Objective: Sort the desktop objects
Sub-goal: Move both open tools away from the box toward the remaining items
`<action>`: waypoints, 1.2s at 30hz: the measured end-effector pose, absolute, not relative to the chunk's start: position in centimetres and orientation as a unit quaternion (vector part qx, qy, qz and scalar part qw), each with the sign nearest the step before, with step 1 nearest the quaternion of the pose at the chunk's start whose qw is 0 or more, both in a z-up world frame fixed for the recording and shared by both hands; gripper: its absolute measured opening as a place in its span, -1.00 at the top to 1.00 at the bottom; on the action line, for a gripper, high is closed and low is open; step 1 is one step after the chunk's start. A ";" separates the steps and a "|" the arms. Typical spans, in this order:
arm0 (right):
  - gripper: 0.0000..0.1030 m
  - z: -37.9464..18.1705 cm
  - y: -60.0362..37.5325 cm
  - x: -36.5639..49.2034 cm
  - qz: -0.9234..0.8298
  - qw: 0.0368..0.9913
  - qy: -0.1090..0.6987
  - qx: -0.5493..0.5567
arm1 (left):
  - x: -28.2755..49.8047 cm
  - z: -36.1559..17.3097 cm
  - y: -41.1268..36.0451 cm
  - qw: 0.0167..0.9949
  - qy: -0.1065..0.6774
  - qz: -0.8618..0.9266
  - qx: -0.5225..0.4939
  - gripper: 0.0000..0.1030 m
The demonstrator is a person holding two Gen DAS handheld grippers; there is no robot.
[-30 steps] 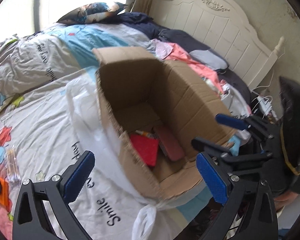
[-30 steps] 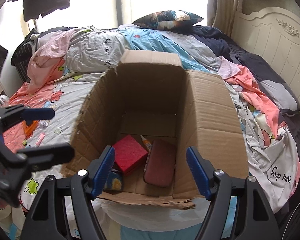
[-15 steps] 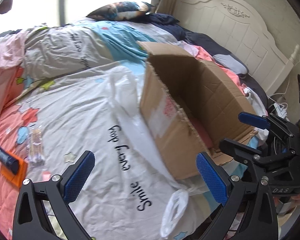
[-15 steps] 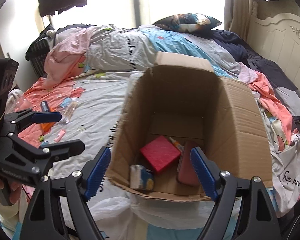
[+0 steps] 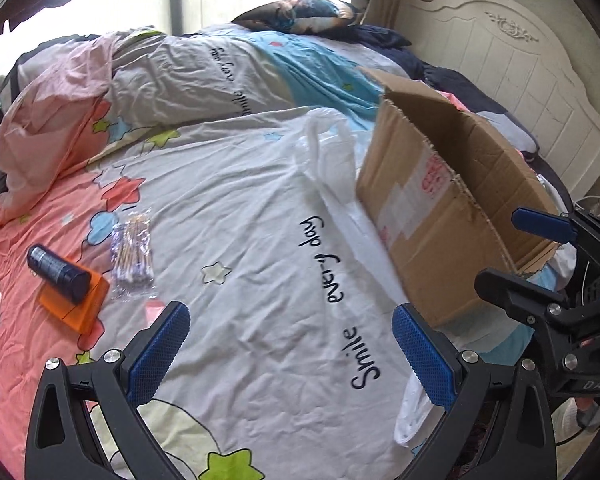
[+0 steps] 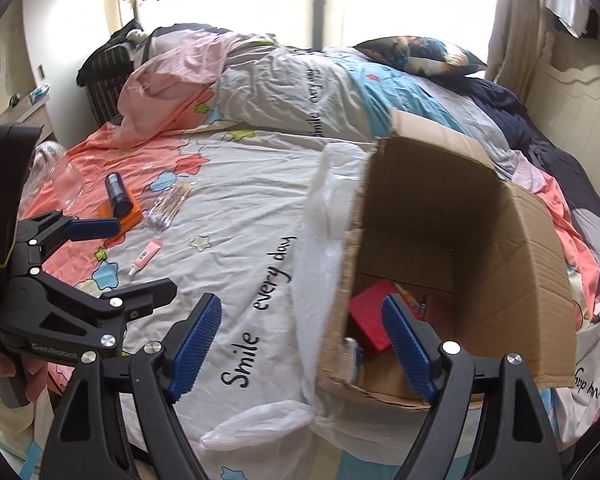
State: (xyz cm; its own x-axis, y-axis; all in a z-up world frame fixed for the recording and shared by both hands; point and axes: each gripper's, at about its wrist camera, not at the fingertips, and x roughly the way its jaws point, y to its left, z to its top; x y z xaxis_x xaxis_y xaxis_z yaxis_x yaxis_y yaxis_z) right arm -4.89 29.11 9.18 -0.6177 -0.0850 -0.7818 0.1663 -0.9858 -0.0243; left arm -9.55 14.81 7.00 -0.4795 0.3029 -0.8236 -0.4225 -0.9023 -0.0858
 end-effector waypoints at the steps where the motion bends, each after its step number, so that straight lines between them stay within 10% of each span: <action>1: -0.55 9.1 28.7 -5.0 -0.897 0.073 0.050 0.432 | -9.6 6.9 14.3 0.208 0.062 0.858 -0.465 -1.00; 36: -0.55 0.1 12.4 -12.7 -0.833 0.197 0.079 0.511 | -13.2 -0.2 -5.7 0.041 -0.019 0.858 -0.511 -1.00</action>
State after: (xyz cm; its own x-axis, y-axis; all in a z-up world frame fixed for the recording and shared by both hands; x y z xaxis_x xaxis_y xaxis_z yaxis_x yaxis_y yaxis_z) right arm -12.73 12.37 0.14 -0.3991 -0.2482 -0.8827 0.4094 -0.9096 0.0707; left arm -13.21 -5.65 -0.21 -0.4745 0.0903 -0.8756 -0.0516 -0.9959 -0.0747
